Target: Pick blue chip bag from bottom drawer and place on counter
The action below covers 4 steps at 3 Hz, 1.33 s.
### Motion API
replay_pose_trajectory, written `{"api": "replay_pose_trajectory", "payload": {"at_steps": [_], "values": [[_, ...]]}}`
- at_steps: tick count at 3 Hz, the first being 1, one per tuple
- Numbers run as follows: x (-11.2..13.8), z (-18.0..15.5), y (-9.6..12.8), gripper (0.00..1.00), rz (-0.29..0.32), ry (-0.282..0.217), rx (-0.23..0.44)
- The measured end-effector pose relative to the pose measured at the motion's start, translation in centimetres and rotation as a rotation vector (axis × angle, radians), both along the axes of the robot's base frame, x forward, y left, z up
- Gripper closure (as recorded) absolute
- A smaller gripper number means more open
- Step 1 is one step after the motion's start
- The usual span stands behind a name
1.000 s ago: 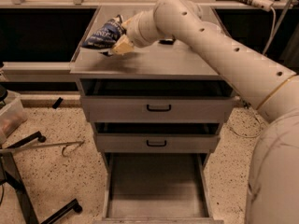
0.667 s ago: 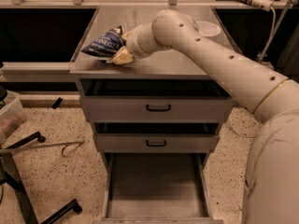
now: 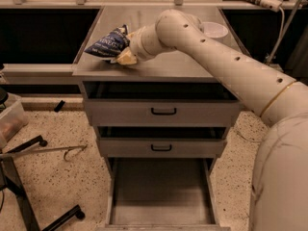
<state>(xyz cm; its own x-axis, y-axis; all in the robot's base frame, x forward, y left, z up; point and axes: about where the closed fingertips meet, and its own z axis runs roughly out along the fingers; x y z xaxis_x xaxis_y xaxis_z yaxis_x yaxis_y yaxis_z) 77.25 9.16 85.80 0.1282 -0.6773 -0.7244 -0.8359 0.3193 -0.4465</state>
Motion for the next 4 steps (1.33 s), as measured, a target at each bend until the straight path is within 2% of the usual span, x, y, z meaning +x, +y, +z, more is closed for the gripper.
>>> {"api": "replay_pose_trajectory", "payload": {"at_steps": [3, 4], "values": [[0.00, -0.01, 0.01, 0.11, 0.000, 0.000, 0.000], [0.00, -0.01, 0.02, 0.00, 0.000, 0.000, 0.000]]}}
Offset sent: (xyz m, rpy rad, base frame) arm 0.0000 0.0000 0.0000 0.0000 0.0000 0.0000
